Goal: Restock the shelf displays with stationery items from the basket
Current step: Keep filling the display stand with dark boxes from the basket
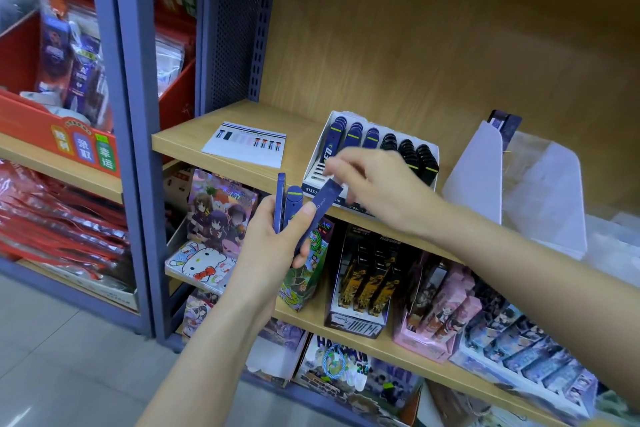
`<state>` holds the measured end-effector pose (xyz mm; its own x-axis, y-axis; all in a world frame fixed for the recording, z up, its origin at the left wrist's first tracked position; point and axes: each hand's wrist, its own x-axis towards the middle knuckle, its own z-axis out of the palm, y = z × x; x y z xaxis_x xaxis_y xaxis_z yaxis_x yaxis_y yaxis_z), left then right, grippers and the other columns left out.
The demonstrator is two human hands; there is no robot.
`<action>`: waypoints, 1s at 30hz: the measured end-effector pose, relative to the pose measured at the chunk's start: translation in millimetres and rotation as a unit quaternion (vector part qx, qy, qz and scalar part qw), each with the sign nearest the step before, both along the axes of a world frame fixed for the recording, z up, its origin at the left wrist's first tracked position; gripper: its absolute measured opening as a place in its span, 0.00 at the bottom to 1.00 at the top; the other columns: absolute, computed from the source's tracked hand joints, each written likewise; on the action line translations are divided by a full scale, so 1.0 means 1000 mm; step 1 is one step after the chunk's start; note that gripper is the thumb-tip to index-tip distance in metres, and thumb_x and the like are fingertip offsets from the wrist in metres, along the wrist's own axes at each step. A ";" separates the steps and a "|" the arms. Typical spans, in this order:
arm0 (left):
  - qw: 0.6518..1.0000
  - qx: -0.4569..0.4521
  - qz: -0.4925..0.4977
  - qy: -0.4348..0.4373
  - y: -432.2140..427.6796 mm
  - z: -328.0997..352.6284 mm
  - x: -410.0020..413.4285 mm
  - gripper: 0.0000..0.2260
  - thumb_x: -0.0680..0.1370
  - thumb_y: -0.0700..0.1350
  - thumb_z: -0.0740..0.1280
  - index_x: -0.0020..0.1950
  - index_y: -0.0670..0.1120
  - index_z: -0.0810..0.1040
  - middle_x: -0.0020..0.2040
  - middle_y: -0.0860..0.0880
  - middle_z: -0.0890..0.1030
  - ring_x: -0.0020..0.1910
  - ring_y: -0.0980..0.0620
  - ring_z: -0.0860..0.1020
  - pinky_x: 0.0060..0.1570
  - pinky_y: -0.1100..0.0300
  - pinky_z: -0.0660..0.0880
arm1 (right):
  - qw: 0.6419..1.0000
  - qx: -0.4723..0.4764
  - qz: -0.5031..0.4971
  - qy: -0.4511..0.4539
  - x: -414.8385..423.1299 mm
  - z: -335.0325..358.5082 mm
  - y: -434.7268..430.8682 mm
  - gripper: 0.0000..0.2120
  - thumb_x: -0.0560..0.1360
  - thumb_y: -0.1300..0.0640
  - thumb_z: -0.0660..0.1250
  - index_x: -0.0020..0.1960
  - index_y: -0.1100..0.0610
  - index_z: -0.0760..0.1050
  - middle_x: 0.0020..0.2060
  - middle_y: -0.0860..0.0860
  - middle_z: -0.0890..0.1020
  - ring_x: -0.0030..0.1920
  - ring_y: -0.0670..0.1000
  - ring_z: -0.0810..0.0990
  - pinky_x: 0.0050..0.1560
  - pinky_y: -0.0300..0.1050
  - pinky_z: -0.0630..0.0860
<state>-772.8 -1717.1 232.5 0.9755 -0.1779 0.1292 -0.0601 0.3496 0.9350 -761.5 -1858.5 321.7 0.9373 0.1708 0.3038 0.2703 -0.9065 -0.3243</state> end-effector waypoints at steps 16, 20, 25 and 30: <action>0.987 -0.093 -0.076 0.105 -0.014 0.010 -0.009 0.08 0.77 0.47 0.66 0.45 0.42 0.74 0.35 0.47 0.75 0.24 0.56 0.61 0.21 0.68 0.58 | 0.982 0.176 0.068 -0.033 -0.070 -0.029 -0.029 0.04 0.75 0.64 0.68 0.47 0.57 0.75 0.47 0.51 0.80 0.48 0.45 0.80 0.50 0.41 0.79; 0.997 -0.028 -0.058 0.032 -0.020 0.013 -0.015 0.12 0.78 0.40 0.65 0.37 0.45 0.67 0.25 0.52 0.63 0.24 0.55 0.58 0.23 0.67 0.55 | 0.985 0.169 0.046 -0.014 -0.088 -0.040 -0.031 0.10 0.72 0.65 0.71 0.47 0.53 0.74 0.49 0.48 0.77 0.50 0.44 0.78 0.51 0.34 0.77; 0.997 0.016 -0.072 -0.036 -0.031 0.019 -0.025 0.07 0.77 0.38 0.66 0.41 0.43 0.70 0.25 0.52 0.62 0.23 0.56 0.59 0.22 0.66 0.56 | 0.967 0.252 -0.025 0.016 -0.099 -0.039 -0.032 0.14 0.72 0.58 0.72 0.49 0.45 0.69 0.39 0.44 0.80 0.38 0.42 0.78 0.42 0.36 0.75; 0.989 0.061 -0.109 -0.078 -0.049 0.020 -0.039 0.03 0.76 0.41 0.67 0.43 0.45 0.75 0.24 0.51 0.64 0.22 0.55 0.59 0.22 0.64 0.57 | 0.980 0.180 -0.054 0.060 -0.108 -0.033 -0.053 0.07 0.74 0.52 0.69 0.50 0.53 0.76 0.38 0.47 0.82 0.36 0.38 0.77 0.38 0.28 0.69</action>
